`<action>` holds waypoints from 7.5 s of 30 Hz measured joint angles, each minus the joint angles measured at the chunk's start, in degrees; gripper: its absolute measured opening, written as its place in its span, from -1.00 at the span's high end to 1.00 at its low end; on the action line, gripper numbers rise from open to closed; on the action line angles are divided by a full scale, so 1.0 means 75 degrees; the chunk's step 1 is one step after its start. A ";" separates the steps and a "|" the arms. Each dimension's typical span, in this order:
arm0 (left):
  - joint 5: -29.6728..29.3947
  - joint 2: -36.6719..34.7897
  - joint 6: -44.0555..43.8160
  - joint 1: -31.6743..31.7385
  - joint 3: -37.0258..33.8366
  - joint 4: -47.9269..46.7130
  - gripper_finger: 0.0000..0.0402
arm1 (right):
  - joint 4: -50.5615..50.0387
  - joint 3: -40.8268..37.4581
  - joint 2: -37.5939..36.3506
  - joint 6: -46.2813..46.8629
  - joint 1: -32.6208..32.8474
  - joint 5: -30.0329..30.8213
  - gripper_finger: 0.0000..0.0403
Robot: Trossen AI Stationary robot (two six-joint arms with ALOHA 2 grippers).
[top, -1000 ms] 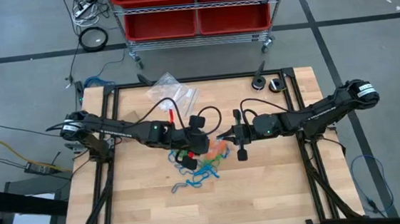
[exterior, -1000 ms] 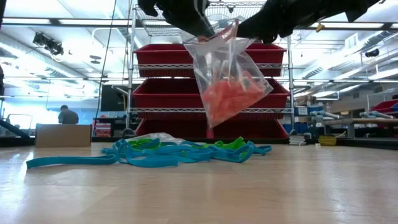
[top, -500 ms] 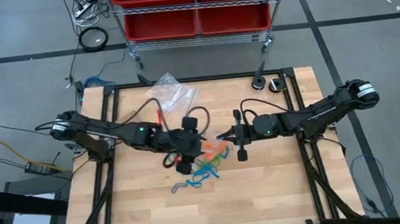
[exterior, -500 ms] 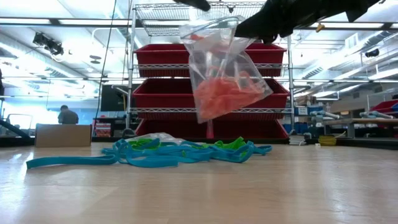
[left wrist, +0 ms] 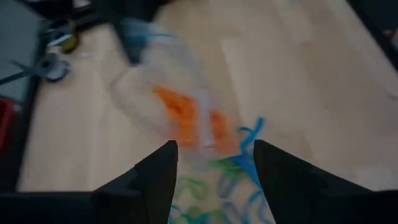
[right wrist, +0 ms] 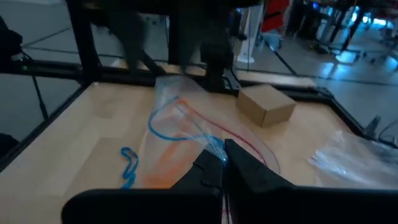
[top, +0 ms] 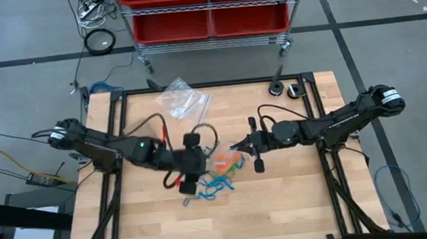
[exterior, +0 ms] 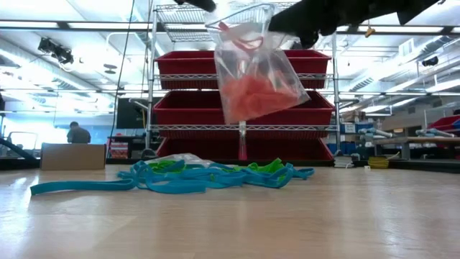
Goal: Sort rubber bands
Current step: Put the transparent zip bag on the table, then close the transparent zip bag
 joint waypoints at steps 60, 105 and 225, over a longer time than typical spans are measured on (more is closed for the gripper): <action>-0.0290 0.0006 -0.1490 -0.0938 -0.2963 0.3751 -0.09 | -0.0001 -0.0006 -0.0015 0.2007 -0.2321 -0.0003 1.00; -0.0356 0.0009 -0.1323 -0.0935 -0.2963 0.4176 -0.09 | -0.2050 -0.1223 -0.0003 0.3471 -0.6862 -0.1779 1.00; -0.3591 -0.0591 -0.1520 -0.1185 -0.3348 0.3745 -0.09 | 0.2442 -0.2608 0.1938 0.4002 -0.6791 -0.3991 1.00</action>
